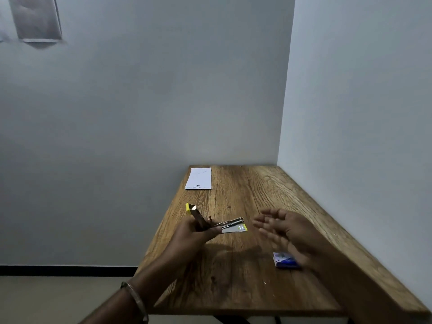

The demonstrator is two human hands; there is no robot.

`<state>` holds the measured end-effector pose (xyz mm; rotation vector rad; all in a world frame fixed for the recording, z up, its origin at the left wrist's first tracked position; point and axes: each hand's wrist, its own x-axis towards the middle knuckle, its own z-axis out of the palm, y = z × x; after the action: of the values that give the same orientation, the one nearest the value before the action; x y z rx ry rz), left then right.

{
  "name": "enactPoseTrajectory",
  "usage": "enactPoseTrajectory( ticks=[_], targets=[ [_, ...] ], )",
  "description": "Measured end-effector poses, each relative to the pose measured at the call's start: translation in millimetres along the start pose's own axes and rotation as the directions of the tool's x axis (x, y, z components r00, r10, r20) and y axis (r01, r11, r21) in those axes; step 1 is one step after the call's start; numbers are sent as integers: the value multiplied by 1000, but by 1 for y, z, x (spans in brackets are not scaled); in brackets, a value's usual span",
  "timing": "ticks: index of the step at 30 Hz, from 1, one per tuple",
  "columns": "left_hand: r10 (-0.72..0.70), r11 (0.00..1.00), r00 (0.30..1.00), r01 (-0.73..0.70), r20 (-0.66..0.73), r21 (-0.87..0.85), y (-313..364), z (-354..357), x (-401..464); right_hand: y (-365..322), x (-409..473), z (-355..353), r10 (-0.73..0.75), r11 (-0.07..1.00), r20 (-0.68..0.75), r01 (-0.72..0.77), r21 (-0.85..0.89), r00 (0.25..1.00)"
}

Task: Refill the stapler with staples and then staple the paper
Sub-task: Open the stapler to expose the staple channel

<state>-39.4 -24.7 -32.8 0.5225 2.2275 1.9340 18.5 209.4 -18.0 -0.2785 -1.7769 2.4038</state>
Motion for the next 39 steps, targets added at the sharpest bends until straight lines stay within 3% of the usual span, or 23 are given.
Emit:
enactPoseTrajectory(
  ticks=[2, 3, 5, 7, 11, 25, 34, 39],
  targets=[
    [-30, 1000, 999, 30, 10, 1, -1, 3, 3, -9, 13, -17, -116, 937, 14, 114, -330, 993],
    [-35, 999, 999, 35, 7, 1, -2, 4, 5, -11, 19, -26, -190, 840, 31, 179, -513, 981],
    [-38, 999, 999, 38, 2, 9, -4, 6, 9, -11, 32, -40, -322, 542, 96, 266, -797, 942],
    [-24, 999, 1000, 24, 4, 39, -7, 7, 12, -3, 43, -51, -361, 334, 155, 282, -899, 920],
    [25, 989, 1000, -23, -10, 143, -13, 8, 16, 19, 58, -68, -316, 143, 270, 327, -934, 910],
    [94, 929, 993, -64, -65, 365, -22, 16, 15, 26, 64, -84, -227, 88, 352, 379, -921, 908],
    [93, 896, 988, -30, -121, 442, -23, 16, 18, 3, 45, -37, -338, 113, 467, 528, -842, 817],
    [84, 873, 989, -15, -120, 487, -24, 17, 19, 9, 32, -5, -253, 54, 580, 610, -791, 774]
  ],
)
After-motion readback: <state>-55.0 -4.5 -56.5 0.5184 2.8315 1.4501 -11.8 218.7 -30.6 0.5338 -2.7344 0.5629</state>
